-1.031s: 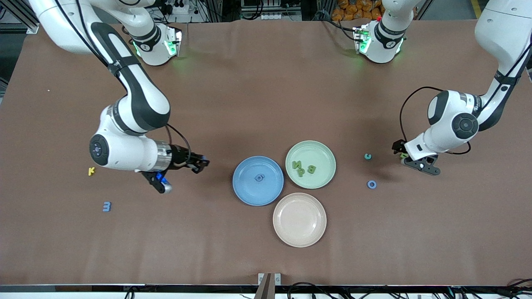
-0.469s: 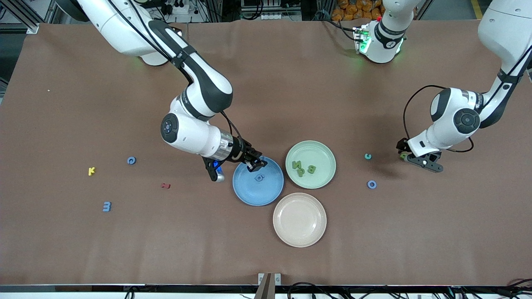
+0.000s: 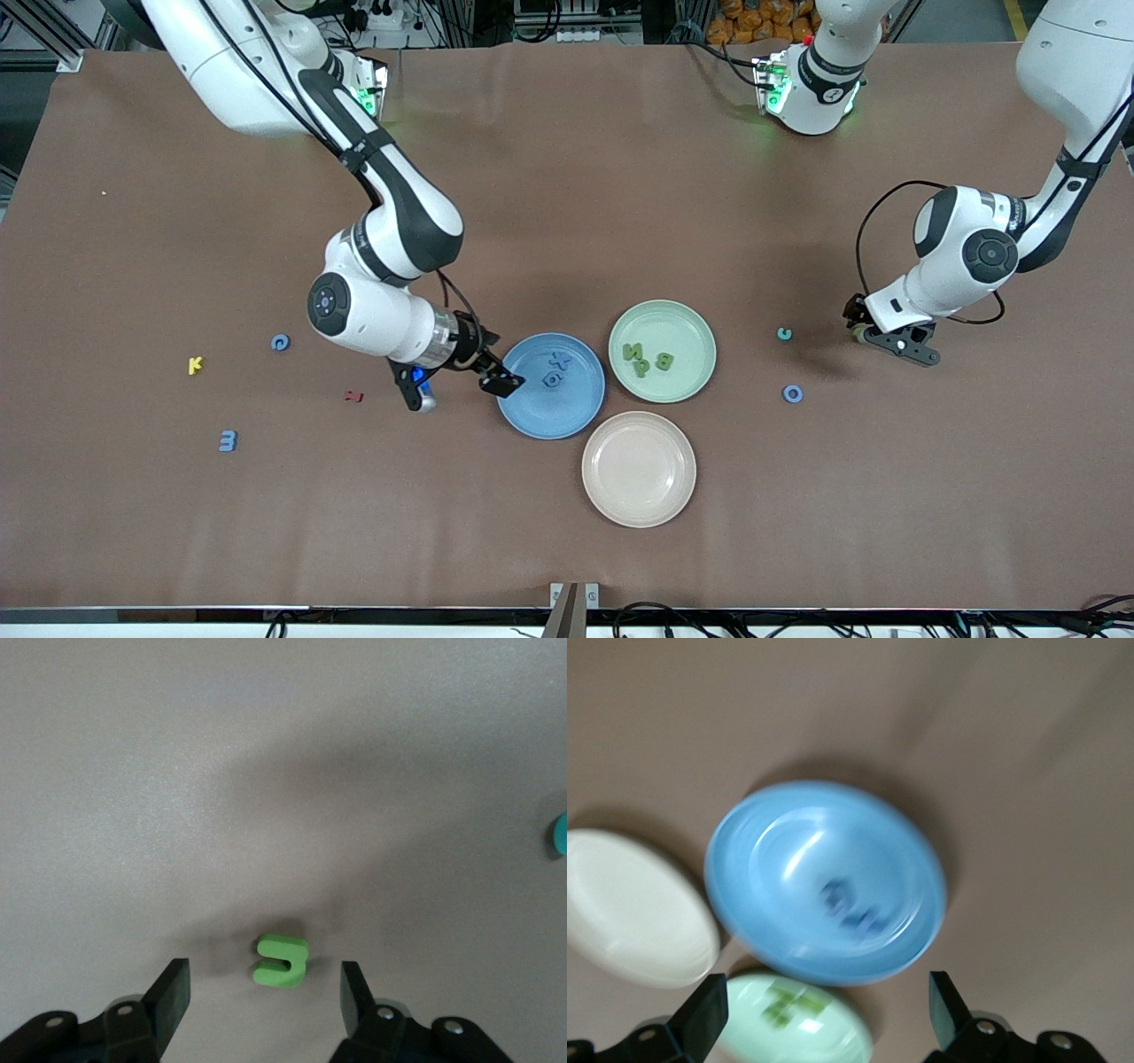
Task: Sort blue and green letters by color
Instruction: 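Drop the x on the blue plate while the left gripper reaches the green u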
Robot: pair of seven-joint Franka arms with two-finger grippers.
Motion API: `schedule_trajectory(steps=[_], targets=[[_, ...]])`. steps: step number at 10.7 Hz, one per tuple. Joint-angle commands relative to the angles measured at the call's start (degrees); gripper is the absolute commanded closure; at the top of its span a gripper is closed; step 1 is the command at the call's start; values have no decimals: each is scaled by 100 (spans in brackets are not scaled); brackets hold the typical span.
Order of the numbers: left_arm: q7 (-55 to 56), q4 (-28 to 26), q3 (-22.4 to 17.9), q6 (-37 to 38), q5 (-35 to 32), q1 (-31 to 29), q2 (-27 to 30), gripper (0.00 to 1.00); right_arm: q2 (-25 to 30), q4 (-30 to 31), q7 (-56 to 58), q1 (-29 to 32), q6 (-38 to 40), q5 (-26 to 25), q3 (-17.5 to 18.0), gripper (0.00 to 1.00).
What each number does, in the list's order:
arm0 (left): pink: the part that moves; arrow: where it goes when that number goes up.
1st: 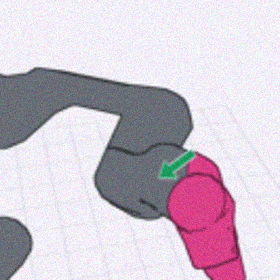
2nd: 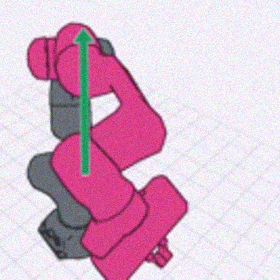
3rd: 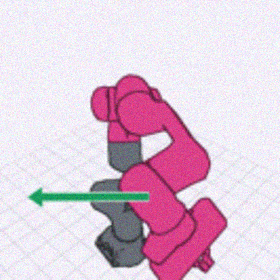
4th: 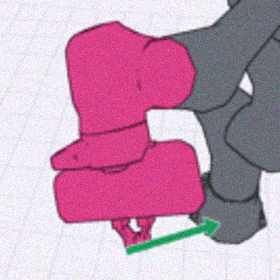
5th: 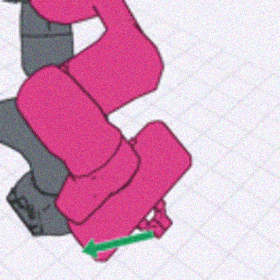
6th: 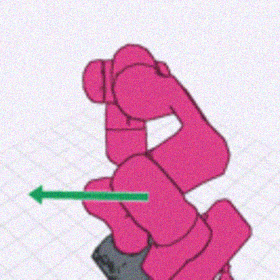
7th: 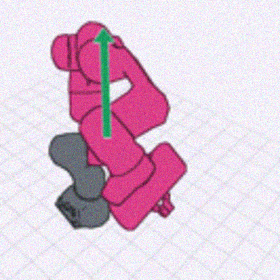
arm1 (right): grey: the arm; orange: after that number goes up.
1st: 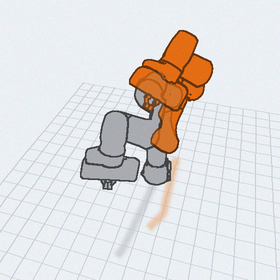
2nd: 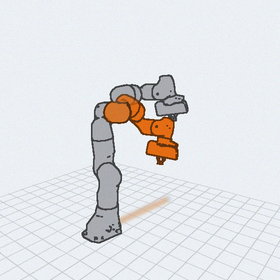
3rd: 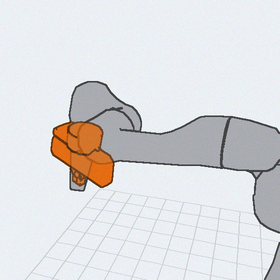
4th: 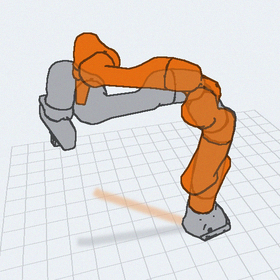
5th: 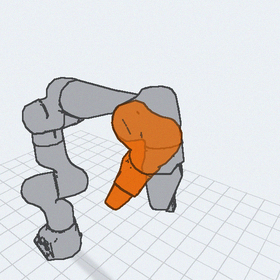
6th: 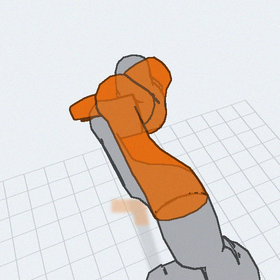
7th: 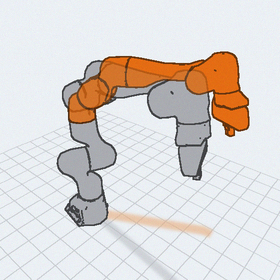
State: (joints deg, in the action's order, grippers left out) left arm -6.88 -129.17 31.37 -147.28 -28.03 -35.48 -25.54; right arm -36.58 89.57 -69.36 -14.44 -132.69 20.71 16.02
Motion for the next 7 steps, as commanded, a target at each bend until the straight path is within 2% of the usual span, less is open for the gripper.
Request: schedule_trajectory(steps=[1,3,5,6,7], targets=[[152,-99,36,-143,-247,-20,22,28,54,121,1051,309,1024,-1441,-152,0],[240,-99,36,-152,-256,-11,5,31,221,542,1737,493,999,-2007,-152,0],[240,-99,36,-187,-256,-11,-22,34,632,1112,2965,879,973,-2149,-152,0],[240,-99,27,-187,-256,-11,-30,39,939,1603,3729,1116,738,-2150,-152,0],[240,-99,27,-187,-273,-11,-57,39,1281,2251,4450,1336,283,-2159,-152,0]])
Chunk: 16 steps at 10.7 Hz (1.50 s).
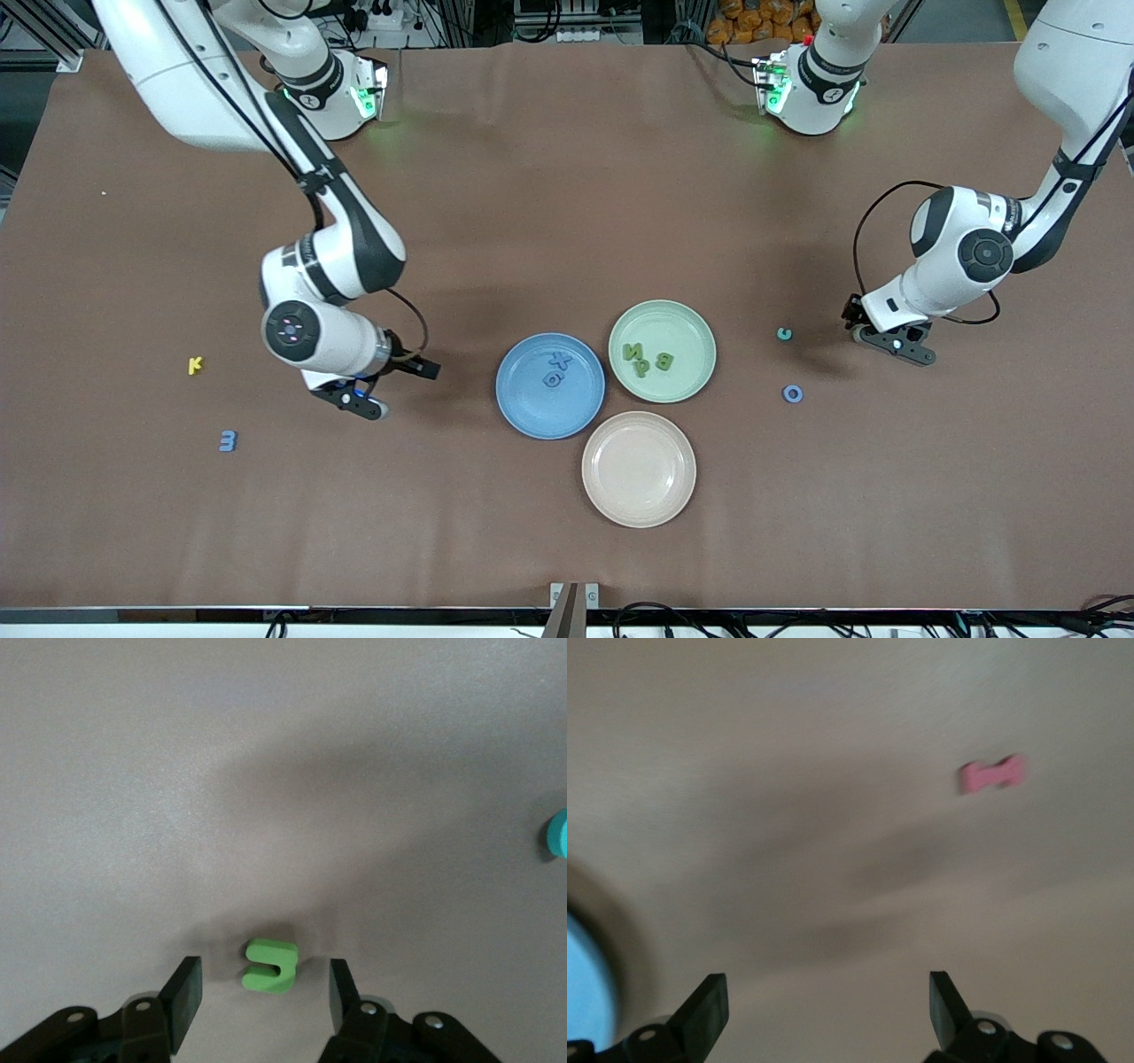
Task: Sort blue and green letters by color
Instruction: 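Grasp the green u with the left gripper while the right gripper grasps the blue c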
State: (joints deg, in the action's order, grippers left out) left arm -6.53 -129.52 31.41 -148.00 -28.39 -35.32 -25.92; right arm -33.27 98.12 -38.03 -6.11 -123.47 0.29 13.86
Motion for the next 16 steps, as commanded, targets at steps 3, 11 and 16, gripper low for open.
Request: schedule_trajectory(steps=[3,11,16], targets=[[353,-64,23,-124,-465,-37,-54,42,1418,2306,2631,1093,-1073,-134,64,0],[459,-12,31,-115,-500,-81,-133,100,1509,3592,3862,2113,-2925,-1769,55,0],[2325,889,1135,698,-360,85,-9,100,1007,3486,4295,2509,-3543,-2261,46,0]])
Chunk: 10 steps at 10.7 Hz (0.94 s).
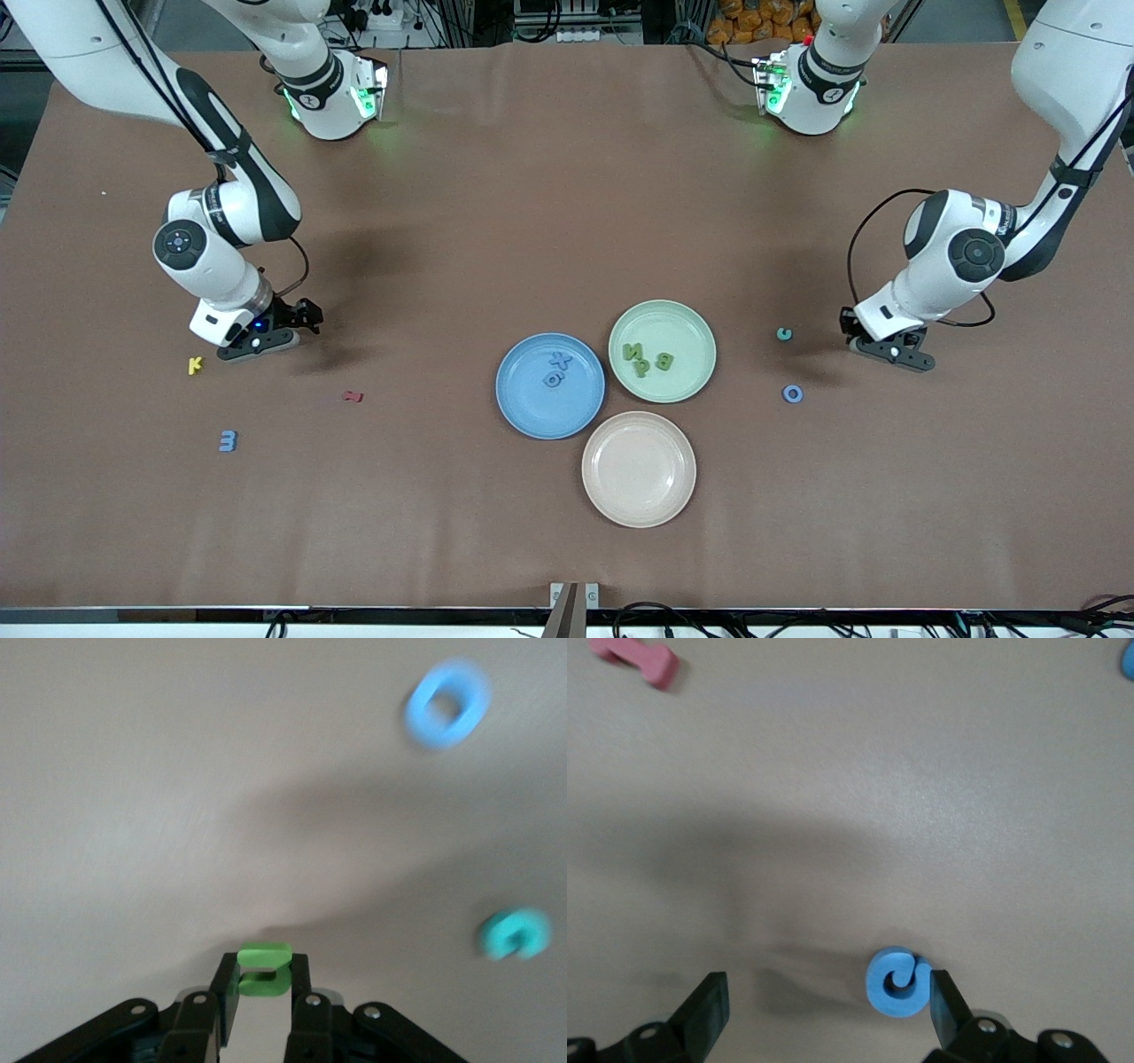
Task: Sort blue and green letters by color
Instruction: 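Grasp the green u with the left gripper while the right gripper grasps the blue c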
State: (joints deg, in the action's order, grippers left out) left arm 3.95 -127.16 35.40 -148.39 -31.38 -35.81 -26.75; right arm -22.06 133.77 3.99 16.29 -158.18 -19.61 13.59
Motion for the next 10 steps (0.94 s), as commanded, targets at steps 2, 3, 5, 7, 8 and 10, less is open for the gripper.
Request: schedule_trajectory(steps=[2,3,5,7,8,10], targets=[[2255,1585,845,1476,113,871,-189,100,-220,-192,76,340,-55,-272,74,0],[2511,1928,828,1610,419,1283,-329,100,-290,-263,75,410,-47,-272,74,0],[2819,2666,793,1795,720,1786,-811,100,-404,-351,23,498,-11,-263,74,0],[3381,3178,653,1953,712,2417,-1182,100,-440,-377,-30,516,-2,-210,74,0],[3549,3354,261,1954,712,2943,-1201,100,-457,-378,-91,516,-2,-210,74,0],[3778,3566,-583,1954,756,3911,-1314,100,-466,-386,-136,516,-2,-210,74,29]])
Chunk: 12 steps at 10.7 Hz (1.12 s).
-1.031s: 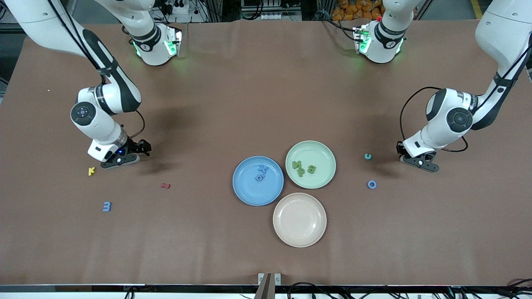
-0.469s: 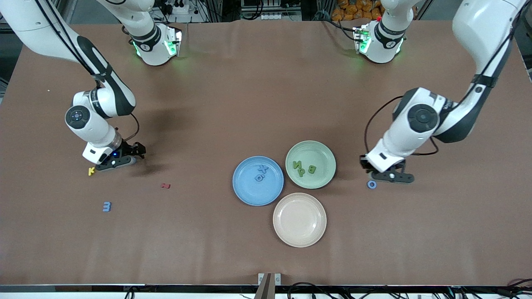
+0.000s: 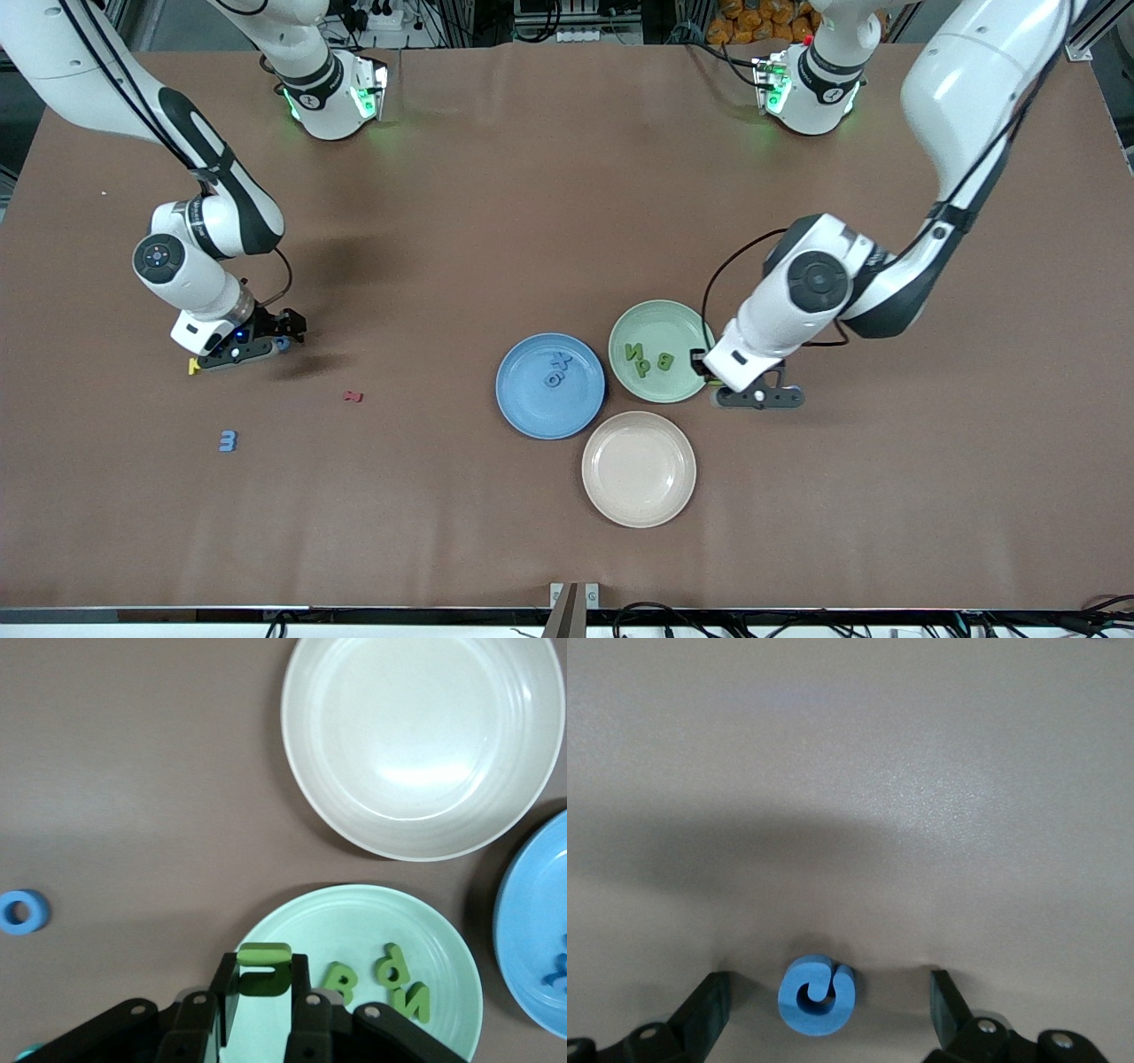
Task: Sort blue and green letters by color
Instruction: 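Place the u on the green plate while the right gripper carries the c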
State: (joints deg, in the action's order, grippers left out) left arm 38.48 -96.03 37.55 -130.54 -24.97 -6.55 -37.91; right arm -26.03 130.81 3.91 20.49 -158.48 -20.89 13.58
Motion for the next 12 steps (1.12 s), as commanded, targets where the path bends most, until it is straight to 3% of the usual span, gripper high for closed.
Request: schedule_trajectory(steps=[1,2,3,4,5,7,10,12], targets=[[518,549,-932,170,124,1250,-260,100,-69,-100,-127,96,27,-81,83,99],[607,567,-1003,170,141,1314,-304,100,-69,-126,-136,87,27,-81,83,100],[617,663,-1013,170,228,1323,-366,92,-69,-143,-127,87,36,-73,83,100],[617,734,-1021,170,229,1410,-410,59,-69,-161,-214,70,45,-73,83,100],[617,735,-1021,178,186,1428,-375,1,-60,-161,-363,43,80,-64,101,100],[617,735,-1021,257,159,1385,-192,0,1,-336,-854,-27,587,-55,302,100],[582,823,-1013,890,220,1044,597,0,-24,-1125,-2293,-1,2035,15,1372,100],[538,822,-960,1179,220,745,1108,0,-60,-1635,-2474,-193,2487,1247,1639,100]])
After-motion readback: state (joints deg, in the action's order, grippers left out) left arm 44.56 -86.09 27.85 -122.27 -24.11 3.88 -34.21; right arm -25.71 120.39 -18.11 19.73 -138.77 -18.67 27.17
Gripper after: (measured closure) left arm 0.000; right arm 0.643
